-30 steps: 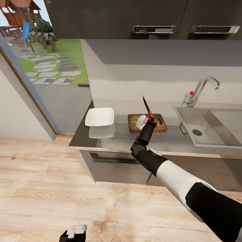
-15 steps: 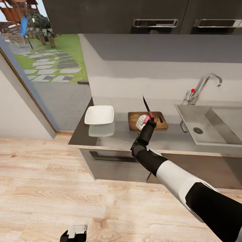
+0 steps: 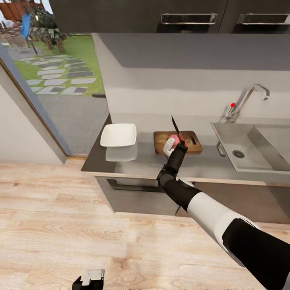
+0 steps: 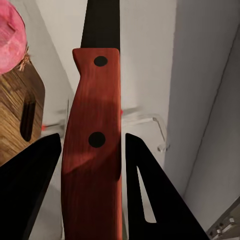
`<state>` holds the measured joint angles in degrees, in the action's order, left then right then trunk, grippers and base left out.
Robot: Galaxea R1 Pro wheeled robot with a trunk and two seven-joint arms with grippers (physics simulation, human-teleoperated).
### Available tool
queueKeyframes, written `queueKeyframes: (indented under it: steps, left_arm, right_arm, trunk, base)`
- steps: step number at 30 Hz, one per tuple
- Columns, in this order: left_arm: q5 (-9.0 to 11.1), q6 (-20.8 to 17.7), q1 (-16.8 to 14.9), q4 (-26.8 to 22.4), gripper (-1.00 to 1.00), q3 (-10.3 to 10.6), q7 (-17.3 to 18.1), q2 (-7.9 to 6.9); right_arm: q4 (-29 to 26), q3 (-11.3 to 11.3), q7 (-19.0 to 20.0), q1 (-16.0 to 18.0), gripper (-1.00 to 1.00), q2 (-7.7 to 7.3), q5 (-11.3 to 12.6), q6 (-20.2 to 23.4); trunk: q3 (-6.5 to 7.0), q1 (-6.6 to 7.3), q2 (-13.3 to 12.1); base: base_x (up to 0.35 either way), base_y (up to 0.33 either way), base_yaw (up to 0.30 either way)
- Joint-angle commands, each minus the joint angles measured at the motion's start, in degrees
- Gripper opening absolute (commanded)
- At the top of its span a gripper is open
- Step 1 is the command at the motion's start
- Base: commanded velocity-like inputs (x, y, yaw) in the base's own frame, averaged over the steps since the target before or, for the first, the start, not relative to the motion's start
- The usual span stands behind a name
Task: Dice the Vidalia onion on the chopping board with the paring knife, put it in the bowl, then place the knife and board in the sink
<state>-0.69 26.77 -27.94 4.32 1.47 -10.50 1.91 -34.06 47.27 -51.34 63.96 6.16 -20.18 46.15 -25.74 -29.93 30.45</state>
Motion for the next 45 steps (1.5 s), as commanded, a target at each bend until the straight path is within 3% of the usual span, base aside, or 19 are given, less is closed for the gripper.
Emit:
queueKeyframes:
  steps: [1, 31, 45]
  left_arm:
    - [-0.1, 0.4, -0.1, 0.3, 1.00, 0.2, -0.3, 0.02]
    - [-0.1, 0.4, -0.1, 0.3, 1.00, 0.2, -0.3, 0.02]
    - [-0.1, 0.3, -0.1, 0.3, 1.00, 0.2, -0.3, 0.04]
  right_arm:
    - [0.0, 0.2, -0.2, 0.1, -1.00, -0.01, 0.0, 0.3]
    - [0.0, 0.1, -0.2, 0.1, -1.00, -0.31, 0.0, 0.3]
    - [0.0, 0.1, -0.2, 0.0, -1.00, -0.56, 0.0, 0.2]
  trunk:
    - [-0.17, -0.02, 0.1]
    - [-2.04, -0.02, 0.1]
    - [-2.21, -0.02, 0.1]
  base:
    - [0.000, 0.000, 0.000]
    - [0.000, 0.000, 0.000]
    - [0.000, 0.000, 0.000]
